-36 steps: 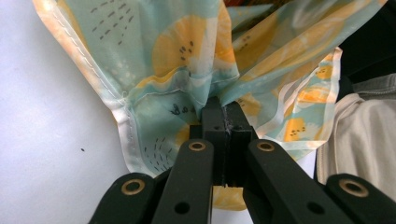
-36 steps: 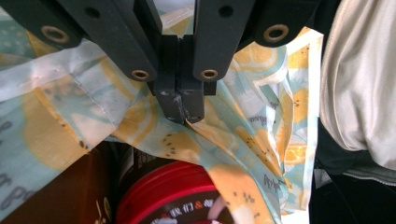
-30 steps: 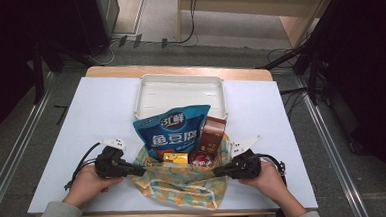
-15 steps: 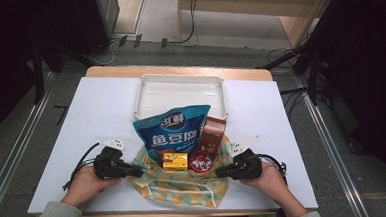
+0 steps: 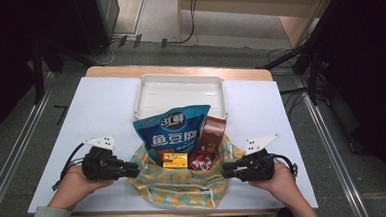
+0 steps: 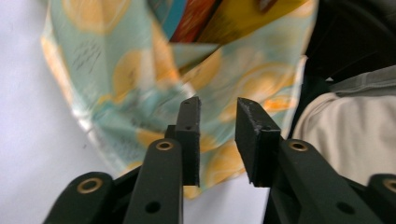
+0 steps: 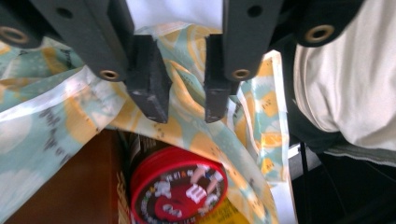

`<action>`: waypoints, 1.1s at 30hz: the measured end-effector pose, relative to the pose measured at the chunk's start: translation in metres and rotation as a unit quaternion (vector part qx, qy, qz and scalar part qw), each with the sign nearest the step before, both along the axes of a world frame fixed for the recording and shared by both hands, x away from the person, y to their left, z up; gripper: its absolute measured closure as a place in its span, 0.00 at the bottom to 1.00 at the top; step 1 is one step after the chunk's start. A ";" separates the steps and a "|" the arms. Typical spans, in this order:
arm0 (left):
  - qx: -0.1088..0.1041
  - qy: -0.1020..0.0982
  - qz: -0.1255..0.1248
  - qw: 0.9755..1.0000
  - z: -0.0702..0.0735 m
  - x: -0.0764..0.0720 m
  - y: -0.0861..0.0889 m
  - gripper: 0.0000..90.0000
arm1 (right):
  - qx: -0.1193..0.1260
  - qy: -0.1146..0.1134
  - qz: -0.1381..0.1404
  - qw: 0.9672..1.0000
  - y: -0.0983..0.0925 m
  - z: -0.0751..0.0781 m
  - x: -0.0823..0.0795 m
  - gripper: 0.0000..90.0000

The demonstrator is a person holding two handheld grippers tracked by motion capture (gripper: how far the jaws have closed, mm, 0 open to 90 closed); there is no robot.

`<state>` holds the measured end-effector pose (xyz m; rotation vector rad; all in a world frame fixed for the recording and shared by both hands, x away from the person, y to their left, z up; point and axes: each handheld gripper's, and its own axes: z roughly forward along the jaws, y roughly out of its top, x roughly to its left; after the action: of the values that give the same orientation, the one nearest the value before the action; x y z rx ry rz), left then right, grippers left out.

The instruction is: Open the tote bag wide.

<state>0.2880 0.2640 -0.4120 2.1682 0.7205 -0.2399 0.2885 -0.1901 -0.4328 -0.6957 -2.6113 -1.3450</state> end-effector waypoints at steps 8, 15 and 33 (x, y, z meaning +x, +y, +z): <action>-0.012 0.002 0.002 1.000 0.011 0.008 -0.022 0.96 | -0.006 -0.009 -0.022 1.000 0.010 0.011 0.009 1.00; -0.009 0.012 0.002 1.000 -0.005 0.015 -0.032 0.97 | -0.010 -0.022 -0.039 0.999 0.017 0.008 0.020 1.00; 0.021 0.041 0.003 0.999 -0.043 0.022 -0.035 0.97 | -0.019 0.000 -0.037 0.999 0.024 -0.022 0.029 1.00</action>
<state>0.3097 0.2291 -0.4545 2.2064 0.7851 -0.3139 0.3171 -0.1663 -0.4552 -0.8052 -2.6418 -1.3164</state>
